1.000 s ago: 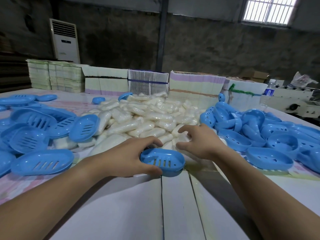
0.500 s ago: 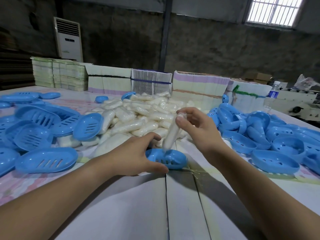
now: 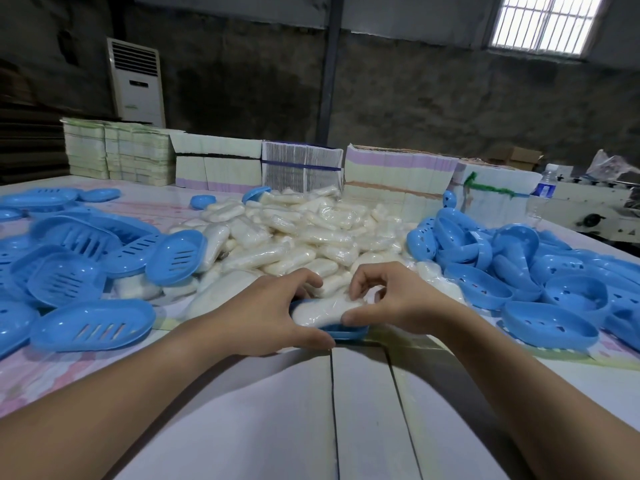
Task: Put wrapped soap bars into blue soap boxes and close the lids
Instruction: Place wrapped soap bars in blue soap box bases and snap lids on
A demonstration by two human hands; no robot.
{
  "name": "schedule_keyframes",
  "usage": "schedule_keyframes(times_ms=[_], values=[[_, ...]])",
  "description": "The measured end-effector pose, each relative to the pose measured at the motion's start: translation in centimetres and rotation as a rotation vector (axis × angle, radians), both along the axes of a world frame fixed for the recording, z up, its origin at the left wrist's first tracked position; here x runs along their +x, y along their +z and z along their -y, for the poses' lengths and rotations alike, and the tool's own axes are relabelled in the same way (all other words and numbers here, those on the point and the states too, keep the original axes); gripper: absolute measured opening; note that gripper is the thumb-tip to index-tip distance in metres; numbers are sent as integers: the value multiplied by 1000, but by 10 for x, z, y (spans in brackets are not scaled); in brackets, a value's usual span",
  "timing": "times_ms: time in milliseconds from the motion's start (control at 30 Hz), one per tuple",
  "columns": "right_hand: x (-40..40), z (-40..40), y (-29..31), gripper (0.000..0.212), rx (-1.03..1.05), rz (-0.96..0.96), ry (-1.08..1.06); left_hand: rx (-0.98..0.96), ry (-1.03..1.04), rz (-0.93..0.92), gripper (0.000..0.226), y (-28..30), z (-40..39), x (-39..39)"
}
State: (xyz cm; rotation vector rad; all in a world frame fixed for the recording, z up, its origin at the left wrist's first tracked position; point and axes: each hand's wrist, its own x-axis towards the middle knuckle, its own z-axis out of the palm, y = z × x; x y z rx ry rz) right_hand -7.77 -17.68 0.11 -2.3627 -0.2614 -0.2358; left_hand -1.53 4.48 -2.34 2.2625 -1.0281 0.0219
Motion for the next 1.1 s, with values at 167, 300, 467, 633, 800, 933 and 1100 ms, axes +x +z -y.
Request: schedule_keyframes(times_ms=[167, 300, 467, 633, 800, 933, 1100], values=[[5, 3, -2, 24, -199, 1, -39, 7, 4, 6, 71, 0, 1, 0], [-1, 11, 11, 24, -122, -24, 18, 8, -1, 3, 66, 0, 1, 1], [-5, 18, 13, 17, -118, -83, 38, -3, 2, -16, 66, -1, 1, -1], [2, 11, 7, 15, -147, -56, 0, 3, -1, 11, 64, -2, 2, 0], [4, 11, 5, 18, -114, -49, -3, 2, 8, 30, 61, -3, 3, 1], [0, 11, 6, 15, -137, -68, 15, 5, 9, 43, 57, -4, 4, 0], [1, 30, 15, 6, -99, 215, -373, 0, -1, 56, 52, -5, 5, -2]])
